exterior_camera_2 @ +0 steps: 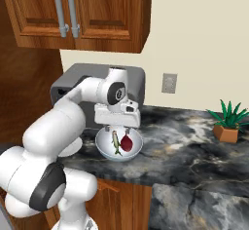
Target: Remove the pear from the bowl and place it on the small plate. Then place the bowl with only the fish in the microwave, close the door, and press the start button to microwave the fish.
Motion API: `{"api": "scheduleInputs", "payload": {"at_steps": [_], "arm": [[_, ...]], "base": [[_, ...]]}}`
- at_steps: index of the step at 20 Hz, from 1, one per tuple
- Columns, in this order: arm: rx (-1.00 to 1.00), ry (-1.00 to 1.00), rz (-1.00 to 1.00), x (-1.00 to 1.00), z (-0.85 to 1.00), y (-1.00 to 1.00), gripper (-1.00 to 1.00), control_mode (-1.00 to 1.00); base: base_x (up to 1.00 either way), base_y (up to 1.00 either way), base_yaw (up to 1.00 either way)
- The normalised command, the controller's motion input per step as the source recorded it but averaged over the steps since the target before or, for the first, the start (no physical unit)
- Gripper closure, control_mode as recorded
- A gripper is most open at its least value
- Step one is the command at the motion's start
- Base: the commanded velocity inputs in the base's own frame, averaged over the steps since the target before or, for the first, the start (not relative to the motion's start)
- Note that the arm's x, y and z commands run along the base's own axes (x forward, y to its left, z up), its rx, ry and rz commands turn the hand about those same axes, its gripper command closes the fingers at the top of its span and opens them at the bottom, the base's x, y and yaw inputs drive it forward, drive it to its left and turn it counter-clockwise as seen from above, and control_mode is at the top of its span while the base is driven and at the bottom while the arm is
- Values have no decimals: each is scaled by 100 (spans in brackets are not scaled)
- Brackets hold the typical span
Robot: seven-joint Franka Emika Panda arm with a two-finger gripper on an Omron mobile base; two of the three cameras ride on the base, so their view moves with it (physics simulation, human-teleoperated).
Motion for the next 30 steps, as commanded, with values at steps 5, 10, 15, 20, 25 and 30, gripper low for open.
{"api": "scheduleInputs", "payload": {"at_steps": [5,10,15,20,25,30], "arm": [[-1,15,6,9,-55,-2,-100,-100],[0,4,9,0,-26,-1,-100,-100],[0,0,17,19,-24,-9,-100,-100],[0,-1,12,26,-24,-1,-100,-100],[0,0,0,24,-15,0,-100,-100],[0,0,0,22,-19,-3,-100,-100]], "base": [[0,0,0],[0,0,0],[0,0,0],[0,0,0],[0,0,0],[0,0,0]]}}
